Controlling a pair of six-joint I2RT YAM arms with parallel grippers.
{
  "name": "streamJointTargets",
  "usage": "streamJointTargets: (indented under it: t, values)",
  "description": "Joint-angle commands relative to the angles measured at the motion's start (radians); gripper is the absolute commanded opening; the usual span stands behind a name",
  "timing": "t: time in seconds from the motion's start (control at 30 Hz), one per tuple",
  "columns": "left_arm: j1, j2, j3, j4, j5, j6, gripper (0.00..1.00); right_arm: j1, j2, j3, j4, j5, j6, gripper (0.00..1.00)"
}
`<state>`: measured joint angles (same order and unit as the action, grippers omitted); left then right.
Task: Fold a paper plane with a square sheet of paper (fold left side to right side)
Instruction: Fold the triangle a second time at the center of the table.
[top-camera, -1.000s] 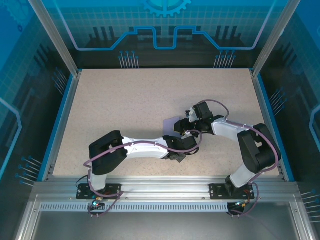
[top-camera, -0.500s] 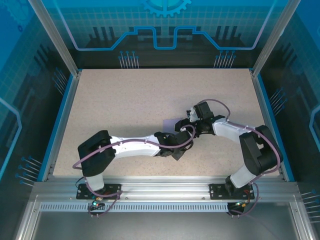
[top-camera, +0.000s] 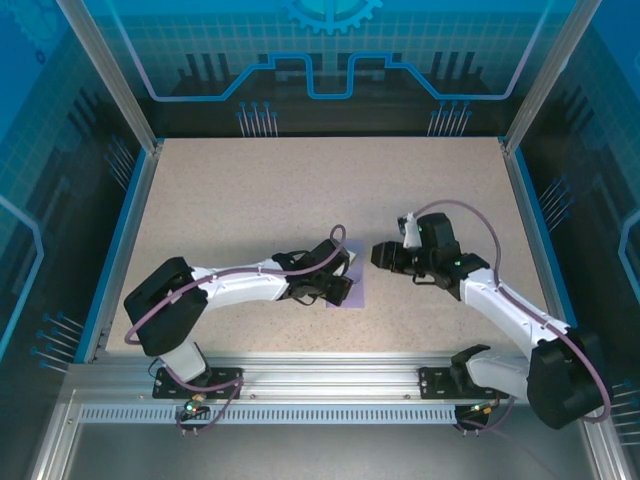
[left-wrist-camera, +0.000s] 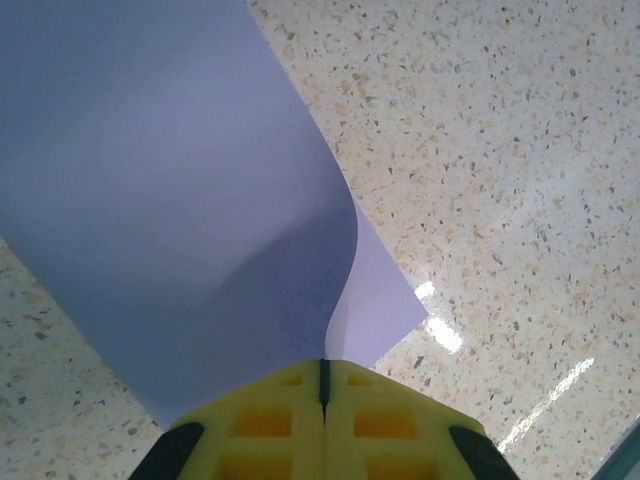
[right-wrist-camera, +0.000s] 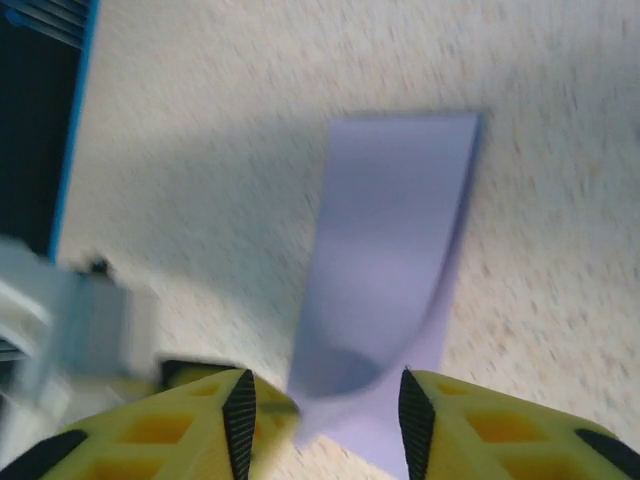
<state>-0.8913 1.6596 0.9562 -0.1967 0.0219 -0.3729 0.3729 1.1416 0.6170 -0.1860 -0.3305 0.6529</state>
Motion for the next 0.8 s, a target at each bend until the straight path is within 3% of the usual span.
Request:
streamJointTargets:
  t: [0.0, 0.13, 0.23, 0.77]
  values:
    - [0.017, -0.029, -0.019, 0.061, 0.09, -0.04, 0.05, 0.046, -0.008, -0.085, 0.009, -0.039, 0.016, 0.32]
    - [0.03, -0.033, -0.025, 0.059, 0.089, -0.042, 0.05, 0.13, 0.006, -0.151, 0.079, -0.004, 0.071, 0.14]
    - [0.039, -0.036, -0.024, 0.042, 0.077, -0.034, 0.05, 0.172, 0.025, -0.174, 0.117, 0.033, 0.112, 0.08]
    - [0.057, -0.022, 0.009, -0.035, 0.005, 0.009, 0.05, 0.287, 0.224, -0.098, 0.132, 0.122, 0.157, 0.04]
